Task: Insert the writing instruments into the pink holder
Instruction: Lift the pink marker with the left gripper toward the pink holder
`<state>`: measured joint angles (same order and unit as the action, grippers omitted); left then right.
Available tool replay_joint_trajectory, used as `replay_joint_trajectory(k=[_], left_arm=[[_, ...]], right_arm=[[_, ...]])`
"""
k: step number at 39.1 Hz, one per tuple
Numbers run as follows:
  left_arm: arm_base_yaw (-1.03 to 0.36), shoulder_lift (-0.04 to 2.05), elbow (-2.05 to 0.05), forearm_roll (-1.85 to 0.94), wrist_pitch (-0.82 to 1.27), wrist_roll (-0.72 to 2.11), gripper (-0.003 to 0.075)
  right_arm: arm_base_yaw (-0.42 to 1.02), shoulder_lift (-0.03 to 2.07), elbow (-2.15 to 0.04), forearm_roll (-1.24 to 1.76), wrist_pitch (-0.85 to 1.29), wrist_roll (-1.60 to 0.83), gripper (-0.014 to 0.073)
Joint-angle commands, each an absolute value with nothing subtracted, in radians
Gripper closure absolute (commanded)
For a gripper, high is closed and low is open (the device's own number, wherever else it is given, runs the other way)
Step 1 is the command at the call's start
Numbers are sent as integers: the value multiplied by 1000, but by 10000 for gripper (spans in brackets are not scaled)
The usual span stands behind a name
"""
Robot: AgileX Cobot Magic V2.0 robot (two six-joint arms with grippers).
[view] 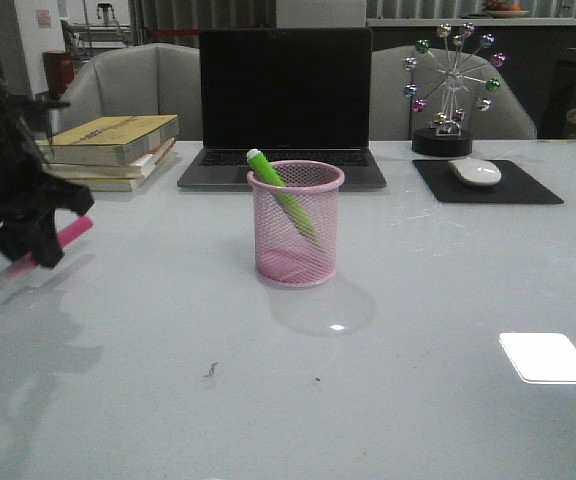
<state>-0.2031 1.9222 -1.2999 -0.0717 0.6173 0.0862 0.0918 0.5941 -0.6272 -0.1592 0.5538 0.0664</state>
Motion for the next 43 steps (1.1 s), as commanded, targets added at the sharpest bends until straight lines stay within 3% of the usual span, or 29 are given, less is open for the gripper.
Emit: replay_joint_trajectory(k=[1, 17, 33, 43], left_arm=[[-237, 1777, -1360, -101, 505, 92, 617], [-391, 1596, -1380, -320, 50, 92, 617], [-579, 1672, -1336, -308, -404, 82, 617], [-625, 1777, -1314, -202, -524, -51, 617]], right_arm=[[85, 594, -656, -177, 481, 59, 230], [85, 594, -656, -177, 481, 59, 230], [85, 594, -656, -177, 481, 59, 230], [85, 594, -656, -177, 481, 59, 230]])
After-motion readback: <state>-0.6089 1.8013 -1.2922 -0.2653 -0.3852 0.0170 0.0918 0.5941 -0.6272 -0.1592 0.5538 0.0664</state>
